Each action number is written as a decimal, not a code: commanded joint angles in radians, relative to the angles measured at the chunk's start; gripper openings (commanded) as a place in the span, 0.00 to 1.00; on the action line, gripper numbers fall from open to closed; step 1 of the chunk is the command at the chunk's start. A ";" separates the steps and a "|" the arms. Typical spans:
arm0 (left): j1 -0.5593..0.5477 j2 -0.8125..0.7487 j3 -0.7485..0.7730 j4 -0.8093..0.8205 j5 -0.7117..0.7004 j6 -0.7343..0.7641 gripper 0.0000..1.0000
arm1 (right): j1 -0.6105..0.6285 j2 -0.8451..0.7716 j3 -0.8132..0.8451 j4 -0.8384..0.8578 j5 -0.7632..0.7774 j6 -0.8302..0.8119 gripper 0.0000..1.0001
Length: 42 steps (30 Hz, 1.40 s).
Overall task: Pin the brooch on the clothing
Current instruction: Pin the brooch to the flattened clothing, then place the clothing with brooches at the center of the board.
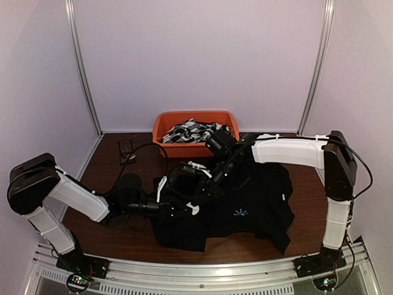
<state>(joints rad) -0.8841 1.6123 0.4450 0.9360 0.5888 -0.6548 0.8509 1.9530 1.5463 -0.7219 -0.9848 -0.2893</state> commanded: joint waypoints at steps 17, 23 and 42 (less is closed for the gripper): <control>-0.027 -0.053 0.149 -0.380 -0.047 0.157 0.00 | 0.010 0.026 0.020 -0.029 -0.002 0.003 0.00; -0.023 -0.111 0.101 -0.326 -0.054 0.147 0.22 | 0.010 0.025 0.020 -0.031 0.007 0.003 0.00; 0.051 -0.390 -0.008 -0.742 -0.503 0.086 0.86 | 0.052 -0.063 -0.037 0.142 0.514 0.081 0.00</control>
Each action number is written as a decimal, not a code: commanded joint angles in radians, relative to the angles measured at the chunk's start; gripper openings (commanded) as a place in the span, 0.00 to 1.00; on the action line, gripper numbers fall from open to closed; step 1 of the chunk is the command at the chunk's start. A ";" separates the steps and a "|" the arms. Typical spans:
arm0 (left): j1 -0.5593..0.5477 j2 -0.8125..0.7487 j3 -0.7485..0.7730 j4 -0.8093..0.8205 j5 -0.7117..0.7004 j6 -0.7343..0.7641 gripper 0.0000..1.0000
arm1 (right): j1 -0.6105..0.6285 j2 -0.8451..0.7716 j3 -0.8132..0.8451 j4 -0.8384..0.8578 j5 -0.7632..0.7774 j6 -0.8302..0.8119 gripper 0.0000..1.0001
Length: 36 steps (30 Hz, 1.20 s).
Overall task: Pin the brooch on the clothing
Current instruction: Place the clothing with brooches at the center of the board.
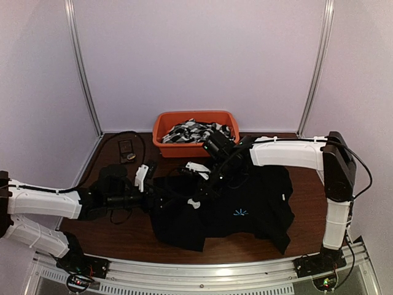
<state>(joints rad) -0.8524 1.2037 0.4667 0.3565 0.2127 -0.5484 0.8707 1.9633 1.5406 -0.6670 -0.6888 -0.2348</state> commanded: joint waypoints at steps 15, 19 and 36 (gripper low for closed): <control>0.022 0.305 0.111 -0.389 -0.197 0.037 0.87 | 0.210 -0.217 -0.195 0.249 0.485 -0.010 0.10; 0.024 0.307 0.121 -0.454 -0.253 0.032 0.78 | 0.225 -0.201 -0.196 0.223 0.479 -0.004 0.25; 0.207 0.153 0.155 -0.699 -0.369 0.085 0.39 | -0.018 -0.247 -0.320 0.291 0.823 0.300 0.48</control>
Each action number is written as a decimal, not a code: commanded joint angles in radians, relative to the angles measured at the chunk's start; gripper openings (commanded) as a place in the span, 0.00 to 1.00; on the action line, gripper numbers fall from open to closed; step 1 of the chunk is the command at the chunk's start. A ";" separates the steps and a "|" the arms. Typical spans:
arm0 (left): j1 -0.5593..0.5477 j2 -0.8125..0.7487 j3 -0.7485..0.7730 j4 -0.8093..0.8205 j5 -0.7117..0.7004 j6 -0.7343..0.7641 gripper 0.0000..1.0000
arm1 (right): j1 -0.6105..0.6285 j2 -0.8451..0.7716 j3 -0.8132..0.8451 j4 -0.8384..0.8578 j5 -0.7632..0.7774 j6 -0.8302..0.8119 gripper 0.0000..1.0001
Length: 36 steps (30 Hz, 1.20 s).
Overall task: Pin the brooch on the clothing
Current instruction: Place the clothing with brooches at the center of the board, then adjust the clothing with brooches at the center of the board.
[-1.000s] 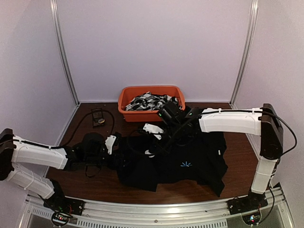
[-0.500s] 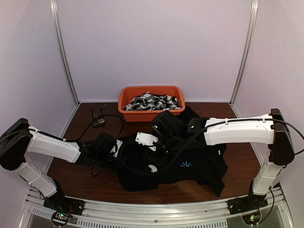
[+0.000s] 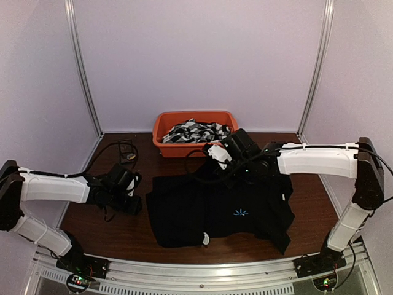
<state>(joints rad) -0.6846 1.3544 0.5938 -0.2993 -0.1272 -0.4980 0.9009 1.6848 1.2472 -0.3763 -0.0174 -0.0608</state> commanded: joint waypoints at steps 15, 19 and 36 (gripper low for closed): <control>-0.023 0.064 0.070 0.103 0.243 -0.023 0.61 | -0.066 -0.004 -0.124 -0.025 0.149 0.201 0.47; -0.031 0.114 0.063 0.131 0.270 -0.073 0.61 | -0.066 -0.025 -0.132 -0.031 0.148 0.208 0.47; -0.066 0.285 0.077 0.110 0.260 -0.078 0.17 | -0.067 0.010 -0.181 -0.055 0.165 0.257 0.48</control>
<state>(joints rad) -0.7418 1.5806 0.6964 -0.1307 0.1184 -0.5751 0.8333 1.6752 1.0901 -0.4168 0.1287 0.1661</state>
